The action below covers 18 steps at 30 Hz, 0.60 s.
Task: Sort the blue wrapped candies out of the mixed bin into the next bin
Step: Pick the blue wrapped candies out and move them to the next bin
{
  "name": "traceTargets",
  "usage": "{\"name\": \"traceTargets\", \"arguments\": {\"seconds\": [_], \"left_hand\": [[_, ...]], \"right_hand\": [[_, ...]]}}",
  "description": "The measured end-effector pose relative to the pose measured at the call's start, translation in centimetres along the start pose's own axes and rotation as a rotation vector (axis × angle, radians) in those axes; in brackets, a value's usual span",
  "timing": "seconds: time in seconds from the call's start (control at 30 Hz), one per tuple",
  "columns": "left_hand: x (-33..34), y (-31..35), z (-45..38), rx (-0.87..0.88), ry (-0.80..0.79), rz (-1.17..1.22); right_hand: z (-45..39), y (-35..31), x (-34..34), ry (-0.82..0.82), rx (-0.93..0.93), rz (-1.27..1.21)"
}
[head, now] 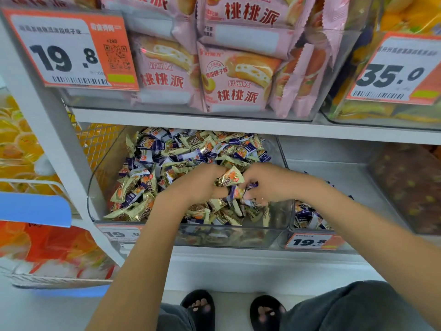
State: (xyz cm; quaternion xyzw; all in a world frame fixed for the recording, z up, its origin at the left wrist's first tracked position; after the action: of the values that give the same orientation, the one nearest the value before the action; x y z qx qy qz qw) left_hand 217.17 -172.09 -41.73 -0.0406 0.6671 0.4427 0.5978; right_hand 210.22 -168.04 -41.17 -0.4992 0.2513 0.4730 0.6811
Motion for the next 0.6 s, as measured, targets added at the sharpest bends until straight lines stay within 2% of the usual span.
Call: {"name": "traceTargets", "arguments": {"seconds": [0.2,0.33,0.4,0.5,0.53,0.6], "left_hand": [[-0.3,-0.4,0.4,-0.031,0.058,-0.005],[-0.2,-0.4,0.4,-0.063,0.058,-0.069],[-0.1,0.0,0.6,-0.068,0.057,-0.106],[-0.3,0.0,0.8,-0.079,0.06,-0.079],[-0.5,-0.2,0.9,-0.084,0.076,-0.07],[-1.1,-0.3,1.0,-0.087,0.118,-0.073]], "right_hand": [[6.0,2.8,-3.8,0.303,0.053,-0.706],[11.3,8.1,-5.8,0.626,0.05,-1.093],[12.4,11.1,-5.2,0.69,0.145,-1.1],[12.3,12.7,-2.7,0.585,0.288,-0.981],[12.5,12.5,-3.1,0.645,0.268,-0.942],[14.0,10.9,-5.6,0.882,0.13,-0.842]]}}
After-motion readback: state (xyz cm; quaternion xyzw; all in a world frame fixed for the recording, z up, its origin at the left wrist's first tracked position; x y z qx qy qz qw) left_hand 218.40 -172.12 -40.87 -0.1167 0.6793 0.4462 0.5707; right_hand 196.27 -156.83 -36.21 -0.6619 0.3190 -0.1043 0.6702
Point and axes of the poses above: each hand's wrist, its own z-axis away from the middle knuckle, its own x-axis out of the palm, y = z × x, the point moved 10 cm from there along -z, towards the middle knuckle, and after that the axes turned 6 degrees about -z, right-handed, at the moved point
